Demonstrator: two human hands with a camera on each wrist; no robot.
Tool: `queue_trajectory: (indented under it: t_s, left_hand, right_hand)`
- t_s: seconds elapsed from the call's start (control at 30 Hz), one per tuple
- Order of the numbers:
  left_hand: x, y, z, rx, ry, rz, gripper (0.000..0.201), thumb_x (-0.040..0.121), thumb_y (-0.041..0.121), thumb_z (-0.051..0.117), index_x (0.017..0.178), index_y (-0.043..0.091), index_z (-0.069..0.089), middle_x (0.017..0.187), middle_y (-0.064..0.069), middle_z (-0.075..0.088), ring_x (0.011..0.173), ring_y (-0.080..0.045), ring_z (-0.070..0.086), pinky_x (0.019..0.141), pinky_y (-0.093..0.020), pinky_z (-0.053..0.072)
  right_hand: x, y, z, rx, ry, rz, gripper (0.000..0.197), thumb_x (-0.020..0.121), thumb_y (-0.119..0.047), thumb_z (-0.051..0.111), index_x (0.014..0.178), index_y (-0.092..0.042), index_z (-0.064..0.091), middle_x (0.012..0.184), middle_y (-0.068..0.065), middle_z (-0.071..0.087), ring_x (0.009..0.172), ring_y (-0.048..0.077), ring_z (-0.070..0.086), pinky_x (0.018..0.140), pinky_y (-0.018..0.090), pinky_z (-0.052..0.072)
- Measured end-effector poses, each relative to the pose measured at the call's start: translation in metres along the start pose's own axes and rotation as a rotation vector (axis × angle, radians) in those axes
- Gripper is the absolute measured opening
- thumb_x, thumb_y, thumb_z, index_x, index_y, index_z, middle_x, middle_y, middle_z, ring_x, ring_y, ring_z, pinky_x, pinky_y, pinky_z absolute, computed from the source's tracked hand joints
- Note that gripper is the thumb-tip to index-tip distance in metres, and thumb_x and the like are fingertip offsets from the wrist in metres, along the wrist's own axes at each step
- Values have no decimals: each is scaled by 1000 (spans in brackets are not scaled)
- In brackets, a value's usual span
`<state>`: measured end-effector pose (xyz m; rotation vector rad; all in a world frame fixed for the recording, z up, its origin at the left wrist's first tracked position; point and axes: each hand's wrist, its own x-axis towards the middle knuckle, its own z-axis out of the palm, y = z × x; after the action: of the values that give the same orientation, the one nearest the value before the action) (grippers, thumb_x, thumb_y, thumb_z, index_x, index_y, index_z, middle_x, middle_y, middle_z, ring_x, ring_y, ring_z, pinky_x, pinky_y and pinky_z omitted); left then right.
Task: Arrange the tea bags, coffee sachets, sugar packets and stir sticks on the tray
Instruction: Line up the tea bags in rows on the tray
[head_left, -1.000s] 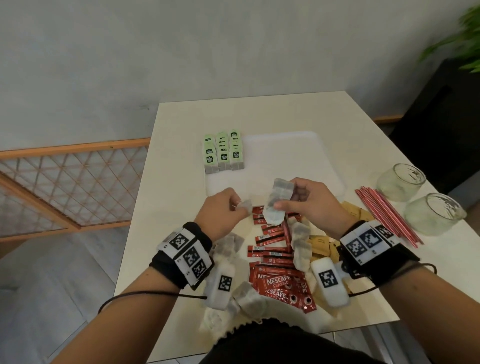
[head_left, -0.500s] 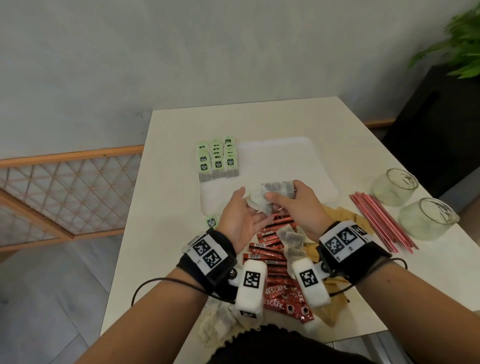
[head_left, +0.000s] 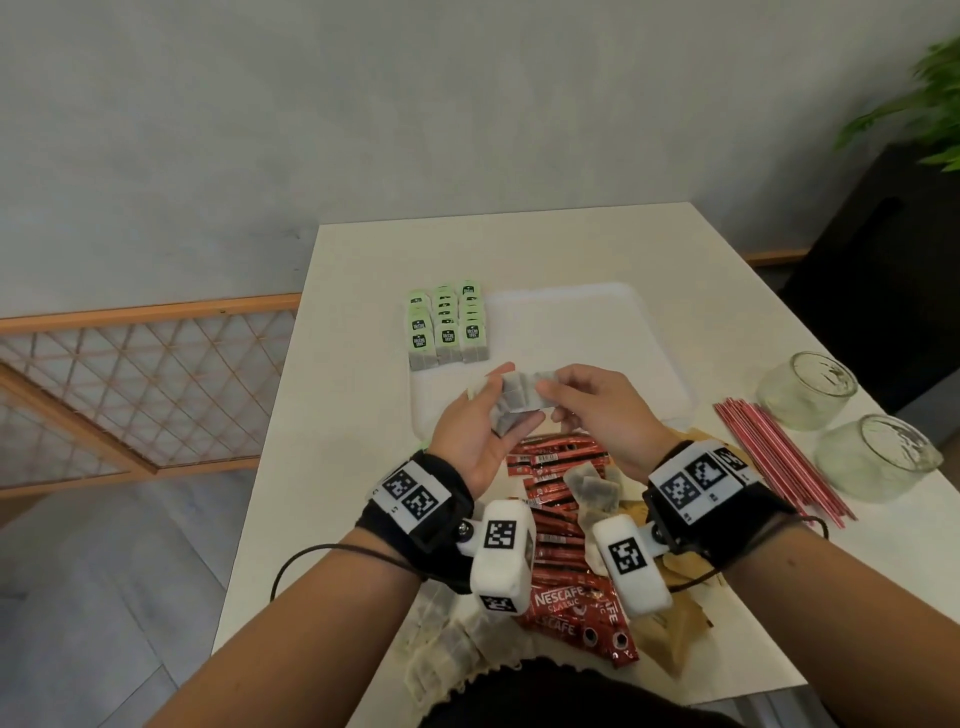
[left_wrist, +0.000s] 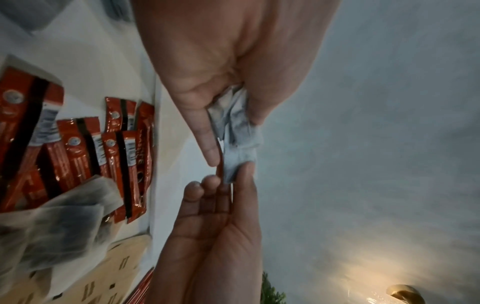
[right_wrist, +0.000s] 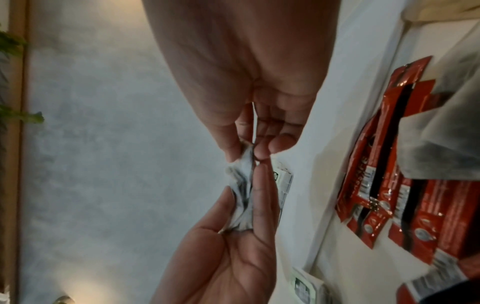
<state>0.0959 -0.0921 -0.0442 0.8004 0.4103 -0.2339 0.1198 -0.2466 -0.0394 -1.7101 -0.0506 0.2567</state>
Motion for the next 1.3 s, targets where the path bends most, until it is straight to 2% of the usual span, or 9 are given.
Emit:
queue_trajectory:
  t_s: [0.23, 0.3, 0.4, 0.63, 0.8, 0.9, 1.03, 1.17, 1.3]
  left_hand:
    - [6, 11, -18, 262, 52, -63, 25, 102, 9, 45, 122, 3, 58, 104, -16, 71, 85, -27, 73, 70, -33, 62]
    - [4, 10, -19, 364, 30, -106, 23, 101, 9, 47, 119, 4, 60, 101, -15, 71, 78, -23, 73, 64, -29, 61]
    - [5, 9, -17, 398, 21, -79, 23, 101, 18, 50, 115, 5, 62, 98, -13, 72, 71, -16, 71, 59, -24, 58]
    - [13, 21, -23, 414, 37, -10, 28, 93, 24, 65, 110, 1, 65, 90, -8, 71, 75, -11, 69, 60, -21, 57]
    - [26, 34, -31, 698, 22, 36, 10, 92, 15, 64, 88, 6, 63, 78, -8, 64, 65, -12, 67, 53, -23, 57]
    - [31, 44, -34, 838, -50, 8, 10, 93, 16, 64, 90, 7, 62, 76, -5, 64, 66, -12, 66, 51, -23, 55]
    - [39, 58, -46, 858, -14, -36, 16, 92, 15, 65, 103, 5, 63, 85, -10, 66, 69, -12, 67, 52, -22, 55]
    - [46, 75, -67, 787, 17, -102, 9, 94, 8, 58, 100, 3, 62, 110, -20, 70, 74, -14, 67, 54, -22, 55]
    - [51, 88, -80, 661, 3, -181, 21, 96, 2, 49, 113, -6, 58, 117, -25, 66, 81, -19, 69, 61, -23, 58]
  right_hand:
    - [9, 3, -3, -16, 198, -186, 16, 87, -15, 71, 102, -18, 74, 85, 0, 71, 61, 11, 61, 64, 26, 53]
    - [12, 4, -4, -93, 169, -220, 22, 83, -11, 74, 101, -24, 76, 90, -3, 74, 69, 15, 66, 72, 28, 55]
    - [13, 10, 3, -253, 103, -269, 29, 81, -3, 72, 97, -28, 76, 92, -8, 72, 79, 8, 66, 78, 17, 50]
    - [15, 22, 19, -431, -9, -374, 38, 85, 9, 55, 105, -17, 74, 102, -6, 67, 91, -2, 61, 83, 5, 43]
    - [38, 12, 18, -469, -24, -332, 25, 92, -11, 60, 106, -29, 70, 104, -14, 63, 82, 1, 60, 75, 11, 45]
    - [58, 5, 20, -518, -101, -271, 13, 91, -23, 67, 102, -27, 70, 94, -15, 63, 67, -2, 56, 67, 11, 41]
    - [83, 7, 29, -465, -208, -169, 2, 88, -18, 71, 87, -20, 72, 73, -10, 68, 62, -4, 58, 65, 14, 46]
    - [111, 18, 38, -493, -221, -71, 4, 87, -15, 71, 87, -12, 71, 74, 4, 73, 71, 19, 70, 70, 27, 57]
    - [140, 16, 52, -463, -141, -86, 2, 88, -9, 69, 86, -8, 70, 72, 4, 72, 61, 9, 68, 63, 21, 56]
